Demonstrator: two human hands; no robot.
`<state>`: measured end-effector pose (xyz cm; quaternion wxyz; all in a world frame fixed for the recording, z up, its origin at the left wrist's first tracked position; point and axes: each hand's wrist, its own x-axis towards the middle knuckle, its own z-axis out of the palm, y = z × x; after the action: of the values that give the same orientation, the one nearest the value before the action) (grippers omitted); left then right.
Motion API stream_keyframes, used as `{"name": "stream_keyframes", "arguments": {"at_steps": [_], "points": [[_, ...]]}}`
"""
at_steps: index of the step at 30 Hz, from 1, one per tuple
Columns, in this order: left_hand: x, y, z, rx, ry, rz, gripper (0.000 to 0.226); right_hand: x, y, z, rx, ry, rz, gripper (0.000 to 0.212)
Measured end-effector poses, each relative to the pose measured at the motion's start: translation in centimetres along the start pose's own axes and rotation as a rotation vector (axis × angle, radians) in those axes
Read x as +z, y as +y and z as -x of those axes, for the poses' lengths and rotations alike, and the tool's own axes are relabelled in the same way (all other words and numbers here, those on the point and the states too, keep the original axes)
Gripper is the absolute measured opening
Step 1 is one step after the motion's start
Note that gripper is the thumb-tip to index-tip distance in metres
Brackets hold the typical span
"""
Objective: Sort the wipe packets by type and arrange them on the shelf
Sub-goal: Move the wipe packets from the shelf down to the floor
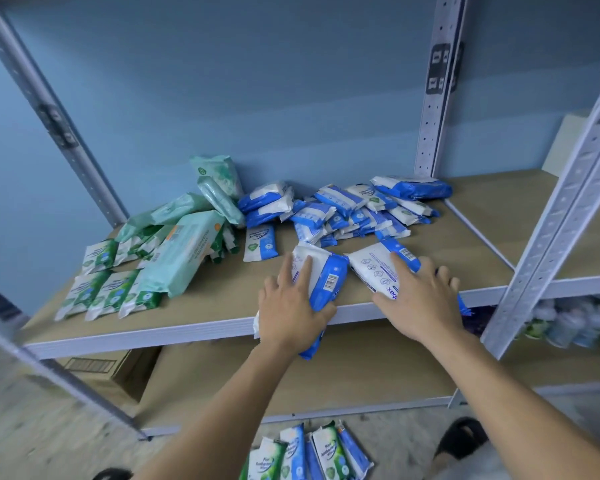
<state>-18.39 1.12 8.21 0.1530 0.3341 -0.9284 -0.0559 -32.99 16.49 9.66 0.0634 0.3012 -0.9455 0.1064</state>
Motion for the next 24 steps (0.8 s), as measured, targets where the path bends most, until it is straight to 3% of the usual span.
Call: {"name": "stream_keyframes", "arguments": {"at_steps": [7,13,19,24], "points": [[1.2,-3.3,6.0,0.151,0.174,0.022,0.085,1.1,-1.4,5.5,-0.079,0.119,-0.115,0.085],[4.1,-6.6,12.4,0.215,0.105,0.117,0.086,4.3,-2.8,11.6,-0.157,0.160,-0.229,0.090],[9.0,-10.6,18.3,-0.054,-0.196,0.184,0.082,10.2,-3.5,16.7,-0.244,-0.105,-0.106,0.087],[13.1,-13.3,21.5,-0.451,-0.456,0.266,0.080,15.4,-3.6,18.3,-0.216,-0.429,0.024,0.085]]}}
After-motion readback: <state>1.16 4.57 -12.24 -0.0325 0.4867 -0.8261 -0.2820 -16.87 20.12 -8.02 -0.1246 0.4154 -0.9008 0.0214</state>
